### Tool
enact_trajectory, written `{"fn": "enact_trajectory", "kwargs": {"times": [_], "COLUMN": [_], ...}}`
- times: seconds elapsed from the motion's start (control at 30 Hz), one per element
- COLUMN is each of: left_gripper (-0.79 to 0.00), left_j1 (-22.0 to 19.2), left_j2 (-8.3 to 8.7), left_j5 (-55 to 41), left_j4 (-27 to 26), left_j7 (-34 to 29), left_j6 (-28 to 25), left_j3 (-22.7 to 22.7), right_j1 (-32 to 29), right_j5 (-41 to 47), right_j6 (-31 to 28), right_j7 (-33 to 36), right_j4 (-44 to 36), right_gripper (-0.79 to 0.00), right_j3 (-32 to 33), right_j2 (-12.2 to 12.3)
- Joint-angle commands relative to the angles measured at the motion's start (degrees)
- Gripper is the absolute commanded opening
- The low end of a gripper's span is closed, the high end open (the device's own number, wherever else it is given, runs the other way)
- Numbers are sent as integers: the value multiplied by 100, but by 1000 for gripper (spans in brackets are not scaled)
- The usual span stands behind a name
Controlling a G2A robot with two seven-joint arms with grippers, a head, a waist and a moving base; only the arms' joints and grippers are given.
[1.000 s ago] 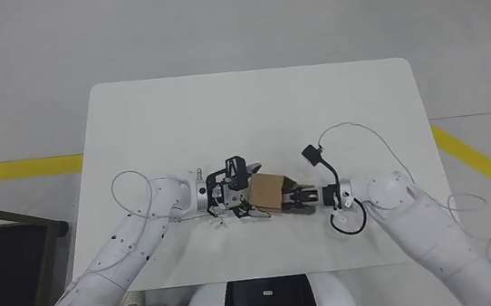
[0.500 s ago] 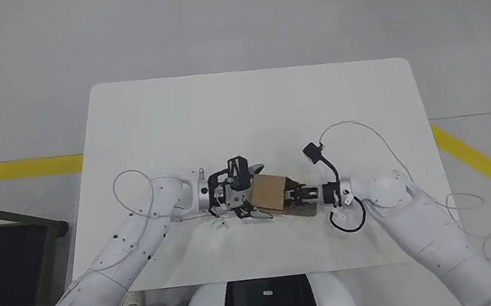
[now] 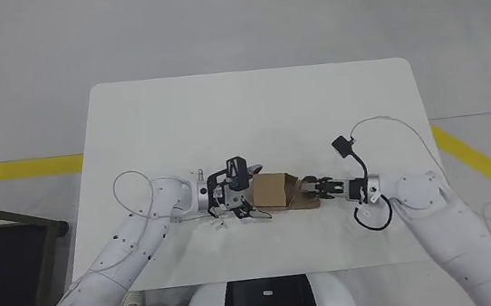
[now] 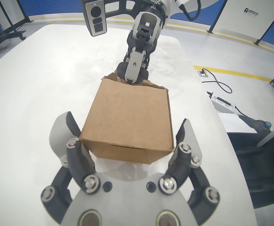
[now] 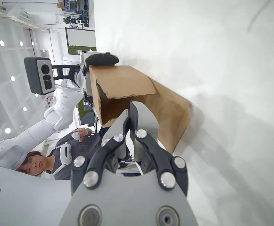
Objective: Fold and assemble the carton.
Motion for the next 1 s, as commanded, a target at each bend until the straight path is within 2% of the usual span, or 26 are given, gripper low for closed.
{"fn": "enact_trajectory", "kwargs": {"times": [0.0,0.27,0.4,0.67,0.97], "left_gripper": [0,0,0,0,0], "left_j1": [7,47,70,99,85], "left_j2": [4,32,42,43,24], "left_j5": [7,47,52,48,50], "left_j4": [1,-47,-68,-104,-98], "left_j7": [8,20,16,-33,-35], "left_j6": [2,-16,-9,-33,-42], "left_j3": [-19,-109,-149,-169,-154], "right_j1": [40,361,451,389,317], "right_j5": [-120,-324,-178,36,294], "right_j6": [47,-46,-248,-245,-126], "right_j7": [-102,-353,-159,78,-168], "right_j4": [-4,236,309,240,291], "right_gripper": [-785,-785,-785,-785,-785], "right_j3": [-4,-283,-406,-467,-628], "right_j2": [-3,-99,-139,-152,-229]}}
